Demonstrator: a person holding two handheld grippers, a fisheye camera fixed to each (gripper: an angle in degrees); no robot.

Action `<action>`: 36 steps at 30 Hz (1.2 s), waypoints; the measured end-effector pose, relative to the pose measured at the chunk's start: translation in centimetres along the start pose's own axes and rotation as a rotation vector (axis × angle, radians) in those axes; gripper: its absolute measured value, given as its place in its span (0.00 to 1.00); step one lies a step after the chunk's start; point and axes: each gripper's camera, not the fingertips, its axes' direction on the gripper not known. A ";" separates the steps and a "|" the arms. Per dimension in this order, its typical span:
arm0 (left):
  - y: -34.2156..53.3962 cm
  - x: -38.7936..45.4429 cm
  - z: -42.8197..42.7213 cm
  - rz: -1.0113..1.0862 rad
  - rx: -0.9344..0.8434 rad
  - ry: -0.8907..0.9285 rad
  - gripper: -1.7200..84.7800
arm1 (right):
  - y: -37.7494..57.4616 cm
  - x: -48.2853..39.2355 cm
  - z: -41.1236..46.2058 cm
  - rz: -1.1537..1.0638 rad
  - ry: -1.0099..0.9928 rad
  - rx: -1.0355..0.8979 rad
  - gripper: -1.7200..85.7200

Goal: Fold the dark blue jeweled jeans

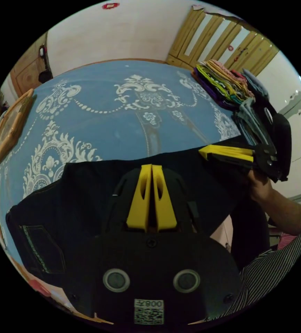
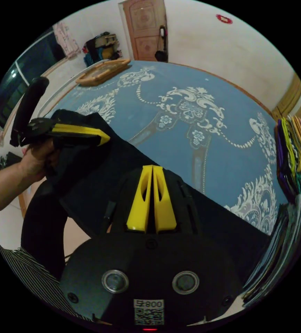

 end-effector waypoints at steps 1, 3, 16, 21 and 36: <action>-0.5 0.7 1.4 0.017 -0.041 -0.014 0.02 | 0.6 0.6 0.0 0.027 0.001 -0.027 0.02; -1.1 1.4 3.5 0.035 -0.081 -0.038 0.02 | 1.2 1.4 0.0 0.058 -0.039 -0.053 0.02; -6.2 8.0 10.8 0.093 -0.046 0.203 0.04 | 13.4 9.7 -15.6 0.481 -0.095 0.158 0.03; -10.4 14.8 15.6 0.276 -0.100 0.277 0.08 | 24.3 14.9 -22.5 0.806 -0.106 0.302 0.05; -21.6 33.8 30.4 0.641 -0.301 0.246 0.14 | 35.6 19.4 -31.2 1.030 -0.069 0.316 0.12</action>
